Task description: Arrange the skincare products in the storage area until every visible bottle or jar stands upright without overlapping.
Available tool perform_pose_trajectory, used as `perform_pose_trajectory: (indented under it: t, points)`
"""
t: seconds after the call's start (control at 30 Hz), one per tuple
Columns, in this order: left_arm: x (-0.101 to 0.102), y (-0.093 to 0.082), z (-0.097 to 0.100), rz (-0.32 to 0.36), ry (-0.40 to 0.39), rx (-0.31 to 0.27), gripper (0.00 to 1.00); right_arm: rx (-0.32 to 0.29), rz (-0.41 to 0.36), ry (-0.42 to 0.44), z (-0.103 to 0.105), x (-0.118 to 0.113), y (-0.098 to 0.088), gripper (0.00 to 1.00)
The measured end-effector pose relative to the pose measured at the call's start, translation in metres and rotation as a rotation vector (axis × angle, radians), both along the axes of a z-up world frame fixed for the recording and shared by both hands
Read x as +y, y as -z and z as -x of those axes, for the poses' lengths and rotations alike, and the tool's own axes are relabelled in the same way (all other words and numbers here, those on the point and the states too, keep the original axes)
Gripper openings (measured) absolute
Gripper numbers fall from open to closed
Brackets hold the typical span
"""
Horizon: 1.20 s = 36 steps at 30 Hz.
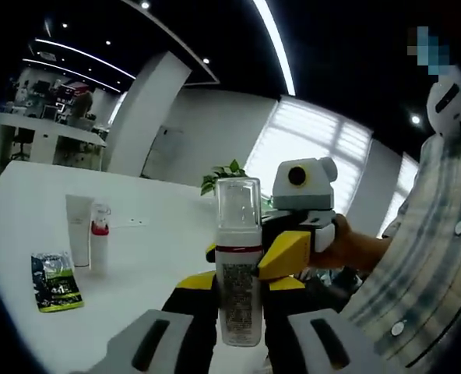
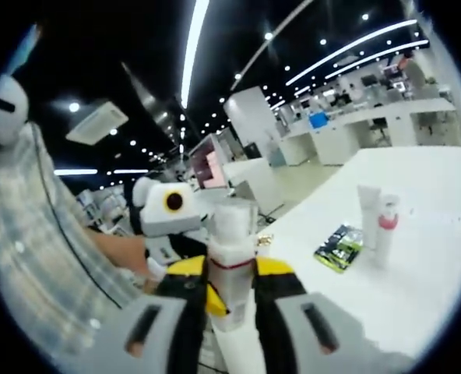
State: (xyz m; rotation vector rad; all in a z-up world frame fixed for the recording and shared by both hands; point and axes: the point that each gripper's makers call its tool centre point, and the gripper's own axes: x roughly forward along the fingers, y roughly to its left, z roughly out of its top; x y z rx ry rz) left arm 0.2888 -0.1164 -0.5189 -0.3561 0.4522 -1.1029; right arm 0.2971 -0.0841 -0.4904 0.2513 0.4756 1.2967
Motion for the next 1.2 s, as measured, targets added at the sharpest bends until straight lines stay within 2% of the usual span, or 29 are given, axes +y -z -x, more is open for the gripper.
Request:
perform_pose_trajectory:
  t: [0.17, 0.3, 0.37, 0.47, 0.53, 0.67, 0.77, 0.8, 0.97, 1.0, 1.03, 1.07, 1.1, 1.2]
  points:
    - [0.001, 0.006, -0.002, -0.019, -0.005, 0.004, 0.22, -0.012, 0.020, -0.002, -0.003, 0.003, 0.006, 0.19]
    - [0.008, 0.015, -0.006, -0.018, -0.032, 0.084, 0.24, -0.027, 0.028, 0.004, -0.010, 0.007, 0.011, 0.19]
    - [0.015, 0.020, -0.008, -0.037, -0.053, 0.084, 0.26, -0.032, 0.029, 0.012, -0.013, 0.008, 0.012, 0.19]
    - [0.031, 0.037, -0.011, -0.097, -0.109, 0.119, 0.30, -0.030, 0.019, 0.042, -0.028, 0.010, 0.017, 0.20]
    - [0.041, 0.044, -0.010, -0.114, -0.141, 0.136, 0.33, -0.037, 0.028, 0.065, -0.038, 0.010, 0.023, 0.20]
    - [0.060, 0.050, -0.005, -0.097, -0.192, 0.190, 0.33, -0.083, 0.057, 0.118, -0.062, 0.009, 0.042, 0.19]
    - [0.072, 0.053, 0.000, -0.103, -0.220, 0.200, 0.32, -0.126, 0.079, 0.163, -0.081, 0.006, 0.059, 0.20]
    - [0.077, 0.054, 0.003, -0.102, -0.232, 0.210, 0.32, -0.157, 0.081, 0.183, -0.088, 0.005, 0.065, 0.20]
    - [0.093, 0.060, 0.012, -0.106, -0.281, 0.246, 0.31, -0.240, 0.081, 0.228, -0.112, 0.002, 0.087, 0.20]
    - [0.096, 0.061, 0.014, -0.104, -0.296, 0.259, 0.31, -0.290, 0.093, 0.246, -0.120, 0.000, 0.092, 0.20]
    - [0.098, 0.062, 0.016, -0.101, -0.304, 0.265, 0.31, -0.315, 0.100, 0.246, -0.124, 0.000, 0.097, 0.20]
    - [0.100, 0.063, 0.017, -0.098, -0.311, 0.272, 0.31, -0.313, 0.107, 0.252, -0.126, -0.001, 0.102, 0.20]
    - [0.102, 0.063, 0.020, -0.097, -0.318, 0.280, 0.31, -0.346, 0.122, 0.255, -0.132, -0.002, 0.107, 0.20]
    - [0.106, 0.067, 0.026, -0.114, -0.331, 0.296, 0.31, -0.389, 0.127, 0.266, -0.143, -0.004, 0.121, 0.20]
